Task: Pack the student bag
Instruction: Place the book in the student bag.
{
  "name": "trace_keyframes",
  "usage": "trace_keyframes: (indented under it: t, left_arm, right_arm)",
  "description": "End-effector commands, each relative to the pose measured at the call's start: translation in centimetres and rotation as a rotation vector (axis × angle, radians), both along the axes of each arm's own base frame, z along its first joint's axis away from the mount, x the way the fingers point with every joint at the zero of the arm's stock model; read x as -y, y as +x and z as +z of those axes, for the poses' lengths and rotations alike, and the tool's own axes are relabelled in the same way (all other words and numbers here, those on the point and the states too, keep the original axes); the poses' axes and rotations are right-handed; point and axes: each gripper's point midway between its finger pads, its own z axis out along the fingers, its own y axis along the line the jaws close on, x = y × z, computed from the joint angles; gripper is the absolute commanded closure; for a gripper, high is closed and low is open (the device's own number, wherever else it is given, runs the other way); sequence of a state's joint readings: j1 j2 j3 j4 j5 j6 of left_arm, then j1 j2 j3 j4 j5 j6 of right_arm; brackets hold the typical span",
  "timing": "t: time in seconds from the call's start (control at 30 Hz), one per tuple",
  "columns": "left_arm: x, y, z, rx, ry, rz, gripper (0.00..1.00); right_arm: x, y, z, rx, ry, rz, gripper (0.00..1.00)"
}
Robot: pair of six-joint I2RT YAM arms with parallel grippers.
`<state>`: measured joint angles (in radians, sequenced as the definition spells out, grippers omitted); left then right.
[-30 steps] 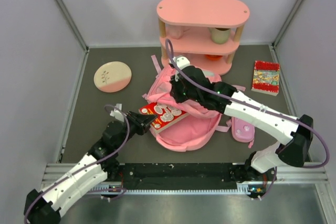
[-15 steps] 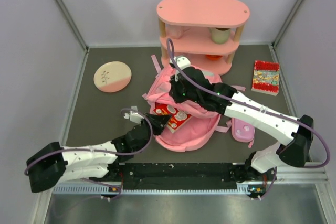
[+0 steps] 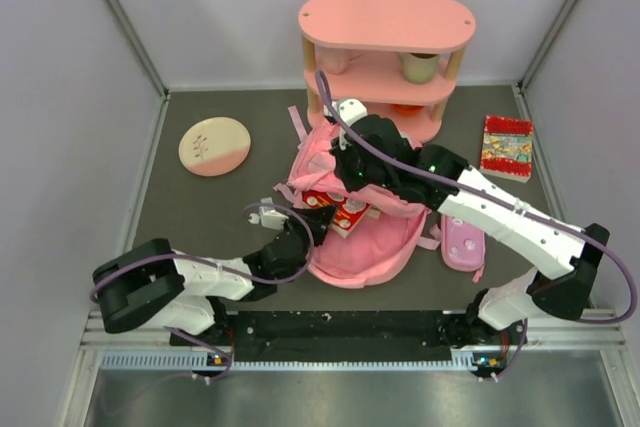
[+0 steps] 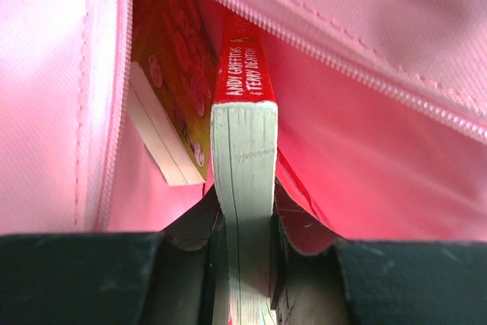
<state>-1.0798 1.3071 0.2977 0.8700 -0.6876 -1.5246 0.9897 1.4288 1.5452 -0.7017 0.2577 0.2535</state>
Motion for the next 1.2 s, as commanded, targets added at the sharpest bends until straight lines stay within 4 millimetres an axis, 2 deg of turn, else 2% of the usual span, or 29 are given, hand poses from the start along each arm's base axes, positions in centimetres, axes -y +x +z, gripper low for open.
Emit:
trace_keyframes:
  t: [0.0,0.07,0.13,0.17,0.2,0.23,0.37,0.57,0.7,0.73,0.87,0.9,0.93,1.0,1.03,1.17]
  left_arm:
    - [0.2,2.0,6.5,0.116,-0.224,0.107,1.0]
    - [1.1,2.5,5.5,0.107,-0.203,0.107,1.0]
    - [2.1,3.0,6.1,0.11,-0.251,0.104,1.0]
    - [2.6,3.4,5.0,0.104,-0.238,0.109,1.0]
    - [3.0,3.6,6.1,0.124,-0.296,0.112,1.0]
    - [3.2,3.9,5.9,0.12,-0.313,0.122,1.0]
    - [4.2,5.0,4.6,0.115,-0.338,0.148,1.0]
    - [6.2,6.4,4.7,0.115,-0.298,0.156,1.0]
    - [6.7,7.6,3.3,0.075,-0.285,0.175,1.0]
    - [7.1,7.8,2.3,0.056,-0.289,0.171,0.99]
    - [8.2,8.2,2.2,0.055,-0.325,0.149,0.95]
    - [8.5,8.1,1.7,0.044,-0.301,0.141,0.92]
    - [8.5,8.1,1.6,0.04,-0.287,0.134,0.82]
    - [8.4,7.9,1.0,0.023,-0.25,0.133,0.68]
    - [8.2,7.8,1.1,0.019,-0.246,0.13,0.57]
    - [8.2,7.3,1.3,0.02,-0.191,0.101,0.36]
  right_arm:
    - [1.3,1.0,4.0,0.043,-0.003,-0.024,1.0]
    - [0.7,0.5,4.8,0.027,0.035,0.008,1.0]
    - [0.0,0.0,5.1,-0.01,0.083,0.016,1.0]
    - [-0.6,-0.5,5.5,-0.029,0.111,0.04,1.0]
    - [-1.0,-0.8,5.7,-0.059,0.144,0.035,1.0]
    - [-1.5,-1.2,5.6,-0.08,0.161,0.05,1.0]
    - [-1.7,-1.5,5.9,-0.081,0.178,0.027,1.0]
    - [-3.2,-2.3,5.8,-0.115,0.202,0.074,1.0]
    - [-3.6,-2.4,5.6,-0.119,0.201,0.079,1.0]
    - [-3.6,-2.3,5.7,-0.117,0.204,0.079,1.0]
    - [-3.8,-2.4,5.9,-0.114,0.206,0.085,1.0]
    - [-3.8,-2.4,5.9,-0.114,0.206,0.083,1.0]
    - [-3.7,-2.3,6.0,-0.109,0.208,0.077,1.0]
    - [-3.7,-2.2,5.9,-0.107,0.205,0.073,1.0]
    - [-3.7,-2.2,5.9,-0.106,0.202,0.073,1.0]
    - [-3.6,-1.9,6.0,-0.097,0.199,0.062,1.0]
